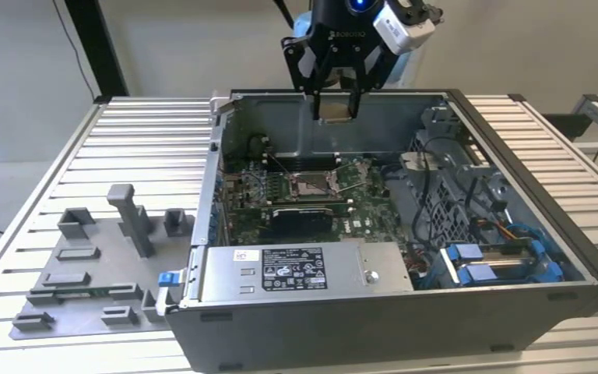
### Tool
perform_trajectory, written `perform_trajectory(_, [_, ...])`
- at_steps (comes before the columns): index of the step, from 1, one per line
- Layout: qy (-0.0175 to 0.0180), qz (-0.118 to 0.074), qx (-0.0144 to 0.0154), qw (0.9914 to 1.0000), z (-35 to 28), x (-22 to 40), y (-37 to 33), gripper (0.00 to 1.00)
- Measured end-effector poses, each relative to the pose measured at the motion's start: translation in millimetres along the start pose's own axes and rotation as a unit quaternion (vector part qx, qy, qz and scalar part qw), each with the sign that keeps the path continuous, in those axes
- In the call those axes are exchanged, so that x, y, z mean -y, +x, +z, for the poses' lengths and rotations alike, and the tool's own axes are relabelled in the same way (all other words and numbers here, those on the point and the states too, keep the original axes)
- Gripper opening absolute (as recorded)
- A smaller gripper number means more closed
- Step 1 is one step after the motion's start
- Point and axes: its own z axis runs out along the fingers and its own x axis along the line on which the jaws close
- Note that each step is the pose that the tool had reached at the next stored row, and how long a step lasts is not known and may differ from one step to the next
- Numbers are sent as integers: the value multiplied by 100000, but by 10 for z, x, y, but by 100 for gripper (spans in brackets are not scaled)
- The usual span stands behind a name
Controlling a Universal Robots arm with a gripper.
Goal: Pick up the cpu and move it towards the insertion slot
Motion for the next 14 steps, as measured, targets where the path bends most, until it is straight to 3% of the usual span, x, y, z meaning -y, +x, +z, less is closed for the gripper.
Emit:
perform_trajectory(3, [1, 8, 0, 100000, 4, -40, -2, 0])
perform_trajectory(14, [-2, 324, -79, 99999, 48, -300, -17, 0])
